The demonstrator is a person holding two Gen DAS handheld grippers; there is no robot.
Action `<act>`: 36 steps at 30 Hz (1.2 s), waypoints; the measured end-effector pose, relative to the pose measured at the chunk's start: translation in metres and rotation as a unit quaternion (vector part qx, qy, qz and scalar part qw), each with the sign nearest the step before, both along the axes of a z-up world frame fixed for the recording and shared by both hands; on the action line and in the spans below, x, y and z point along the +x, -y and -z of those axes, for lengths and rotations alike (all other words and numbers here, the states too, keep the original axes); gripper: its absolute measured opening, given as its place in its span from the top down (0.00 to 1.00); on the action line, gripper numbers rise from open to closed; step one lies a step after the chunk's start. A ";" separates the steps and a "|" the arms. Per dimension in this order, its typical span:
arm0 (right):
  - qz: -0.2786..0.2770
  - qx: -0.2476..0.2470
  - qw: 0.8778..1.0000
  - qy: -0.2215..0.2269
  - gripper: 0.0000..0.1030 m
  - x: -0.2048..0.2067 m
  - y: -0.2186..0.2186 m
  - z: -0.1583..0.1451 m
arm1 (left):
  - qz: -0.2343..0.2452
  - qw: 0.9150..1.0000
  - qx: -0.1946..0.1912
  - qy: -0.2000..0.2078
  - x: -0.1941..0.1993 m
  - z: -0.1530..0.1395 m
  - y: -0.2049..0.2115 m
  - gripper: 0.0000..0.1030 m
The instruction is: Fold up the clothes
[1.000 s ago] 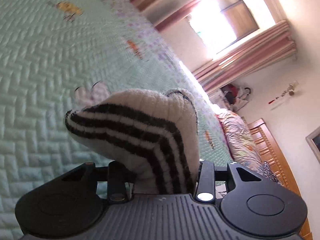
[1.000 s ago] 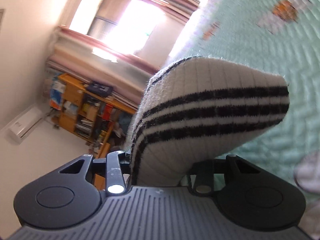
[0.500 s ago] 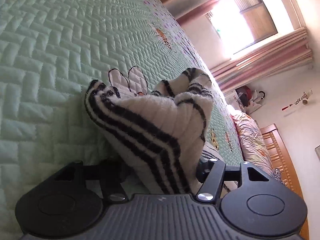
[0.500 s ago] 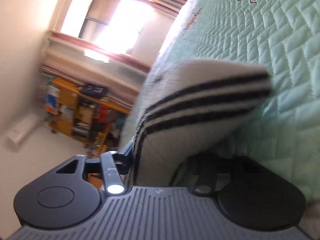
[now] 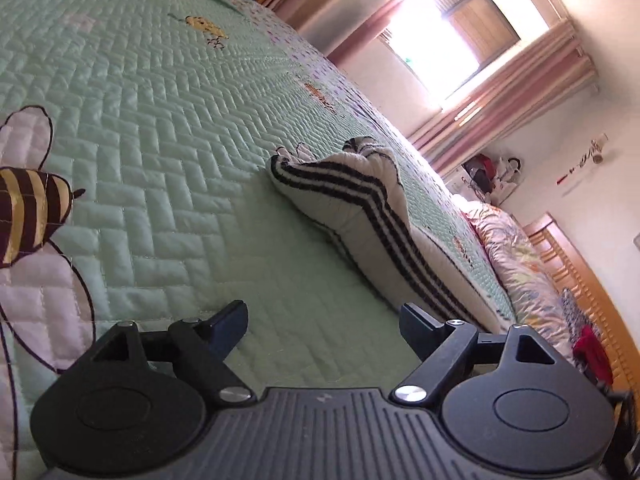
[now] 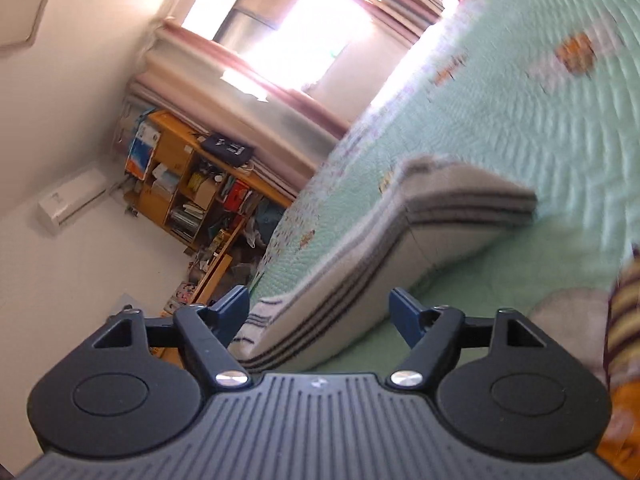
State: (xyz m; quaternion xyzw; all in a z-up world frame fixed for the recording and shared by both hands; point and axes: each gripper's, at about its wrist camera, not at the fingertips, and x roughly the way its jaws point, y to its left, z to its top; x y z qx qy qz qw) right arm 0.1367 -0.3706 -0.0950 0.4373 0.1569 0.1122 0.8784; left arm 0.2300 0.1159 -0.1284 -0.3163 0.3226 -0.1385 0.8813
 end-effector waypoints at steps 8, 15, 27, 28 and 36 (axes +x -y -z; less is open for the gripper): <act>0.024 -0.065 0.997 -0.036 0.18 0.087 0.037 -0.017 | 0.045 0.991 0.107 0.067 -0.021 0.006 0.019 0.03; -0.026 -0.133 0.987 -0.091 0.18 0.186 0.048 -0.009 | 0.048 0.988 0.118 0.085 -0.024 0.010 0.023 0.01; -0.129 -0.333 0.930 -0.087 0.86 0.231 -0.017 -0.009 | 0.046 0.989 0.106 0.088 -0.027 0.011 0.020 0.01; -0.122 -0.346 0.927 -0.074 0.87 0.225 -0.021 -0.013 | 0.046 0.989 0.106 0.089 -0.027 0.011 0.020 0.01; -0.128 -0.367 0.920 0.053 0.89 0.145 -0.039 -0.058 | 0.045 0.989 0.106 0.088 -0.030 0.009 0.020 0.01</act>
